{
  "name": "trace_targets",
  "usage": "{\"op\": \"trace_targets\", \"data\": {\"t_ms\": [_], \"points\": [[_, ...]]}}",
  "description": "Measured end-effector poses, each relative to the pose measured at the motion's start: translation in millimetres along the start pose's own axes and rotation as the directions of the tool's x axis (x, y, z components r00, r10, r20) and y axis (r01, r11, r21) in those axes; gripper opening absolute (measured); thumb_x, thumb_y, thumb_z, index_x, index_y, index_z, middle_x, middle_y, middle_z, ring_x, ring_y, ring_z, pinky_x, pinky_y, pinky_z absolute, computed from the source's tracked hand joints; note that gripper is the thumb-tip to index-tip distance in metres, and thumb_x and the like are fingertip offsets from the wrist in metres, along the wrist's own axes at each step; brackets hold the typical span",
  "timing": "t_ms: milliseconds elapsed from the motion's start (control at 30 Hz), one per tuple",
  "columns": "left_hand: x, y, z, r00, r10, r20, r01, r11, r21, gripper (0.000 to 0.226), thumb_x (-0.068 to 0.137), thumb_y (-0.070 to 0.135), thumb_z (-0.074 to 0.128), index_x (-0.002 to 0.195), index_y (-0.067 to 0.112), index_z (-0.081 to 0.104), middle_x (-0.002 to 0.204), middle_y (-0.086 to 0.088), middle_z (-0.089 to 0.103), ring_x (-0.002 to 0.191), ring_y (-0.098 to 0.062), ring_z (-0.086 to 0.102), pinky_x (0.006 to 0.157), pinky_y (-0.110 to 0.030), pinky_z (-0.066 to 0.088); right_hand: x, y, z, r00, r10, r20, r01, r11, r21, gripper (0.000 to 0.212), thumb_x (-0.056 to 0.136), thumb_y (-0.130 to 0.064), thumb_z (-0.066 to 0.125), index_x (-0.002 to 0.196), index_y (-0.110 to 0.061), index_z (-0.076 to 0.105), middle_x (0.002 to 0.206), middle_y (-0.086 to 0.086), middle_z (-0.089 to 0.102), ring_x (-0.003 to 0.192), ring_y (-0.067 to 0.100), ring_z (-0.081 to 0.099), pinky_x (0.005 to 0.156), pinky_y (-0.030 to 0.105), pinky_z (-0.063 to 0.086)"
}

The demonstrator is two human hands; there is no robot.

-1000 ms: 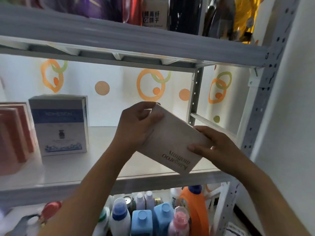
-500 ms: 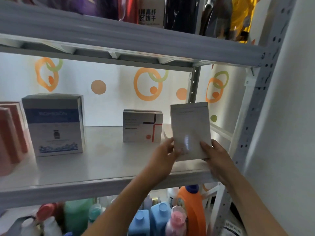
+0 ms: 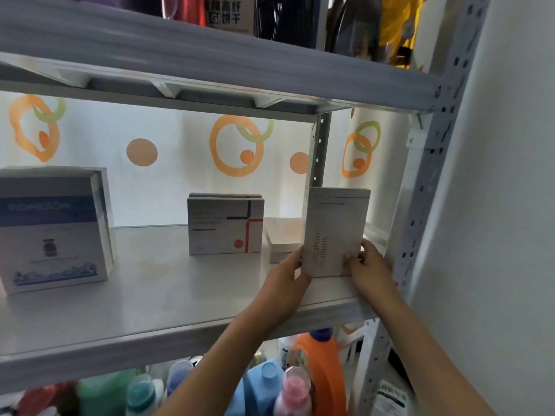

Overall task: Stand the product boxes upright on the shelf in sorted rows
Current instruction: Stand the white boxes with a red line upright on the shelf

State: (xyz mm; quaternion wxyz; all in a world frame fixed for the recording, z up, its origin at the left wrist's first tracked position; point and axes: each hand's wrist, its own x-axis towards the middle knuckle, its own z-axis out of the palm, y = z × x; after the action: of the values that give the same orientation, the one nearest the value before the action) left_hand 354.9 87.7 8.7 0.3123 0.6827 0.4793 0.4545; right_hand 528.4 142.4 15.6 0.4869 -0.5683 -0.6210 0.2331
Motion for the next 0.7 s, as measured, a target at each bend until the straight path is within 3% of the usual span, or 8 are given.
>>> {"op": "trace_targets", "data": {"t_ms": [100, 300, 533, 700], "points": [[2.9, -3.1, 0.2, 1.0, -0.011, 0.006, 0.011, 1.0, 0.02, 0.049, 0.1, 0.022, 0.049, 0.145, 0.034, 0.034, 0.134, 0.017, 0.05, 0.121, 0.0, 0.043, 0.088, -0.008, 0.036, 0.4, 3.6, 5.1, 0.999, 0.025, -0.025, -0.026, 0.999, -0.032, 0.033, 0.103, -0.024, 0.044, 0.134, -0.017, 0.047, 0.126, 0.004, 0.061, 0.105, 0.017, 0.057, 0.083, 0.027, 0.041], [6.8, -11.0, -1.1, 0.999, -0.051, -0.009, 0.051, 0.998, 0.025, 0.055, 0.098, 0.025, 0.052, 0.149, 0.032, 0.031, 0.143, 0.01, 0.048, 0.133, -0.011, 0.041, 0.102, -0.027, 0.036, -4.9, 6.3, 7.3, 0.996, 0.029, -0.088, -0.029, 1.0, 0.006, 0.027, 0.102, -0.025, 0.046, 0.127, -0.016, 0.052, 0.107, -0.005, 0.058, 0.097, 0.014, 0.056, 0.075, 0.024, 0.039], [6.8, -6.9, 1.9, 0.999, -0.034, 0.017, 0.034, 0.999, 0.009, 0.053, 0.099, 0.024, 0.051, 0.148, 0.031, 0.032, 0.142, 0.01, 0.048, 0.133, -0.012, 0.041, 0.098, -0.022, 0.035, -8.1, 1.9, 6.5, 0.995, 0.041, -0.09, -0.038, 0.999, 0.029, 0.033, 0.102, -0.034, 0.047, 0.128, -0.015, 0.052, 0.113, -0.001, 0.062, 0.098, 0.014, 0.057, 0.064, 0.014, 0.039], [6.4, -8.0, 1.0, 0.998, -0.041, -0.039, 0.04, 0.999, -0.016, 0.053, 0.098, 0.02, 0.053, 0.147, 0.027, 0.034, 0.142, 0.008, 0.047, 0.131, -0.012, 0.042, 0.101, -0.026, 0.037, -18.8, -0.9, 11.2, 0.993, 0.021, -0.12, -0.023, 1.0, -0.011, 0.037, 0.101, -0.036, 0.048, 0.131, -0.015, 0.046, 0.112, -0.005, 0.054, 0.097, 0.012, 0.05, 0.079, 0.025, 0.041]]}}
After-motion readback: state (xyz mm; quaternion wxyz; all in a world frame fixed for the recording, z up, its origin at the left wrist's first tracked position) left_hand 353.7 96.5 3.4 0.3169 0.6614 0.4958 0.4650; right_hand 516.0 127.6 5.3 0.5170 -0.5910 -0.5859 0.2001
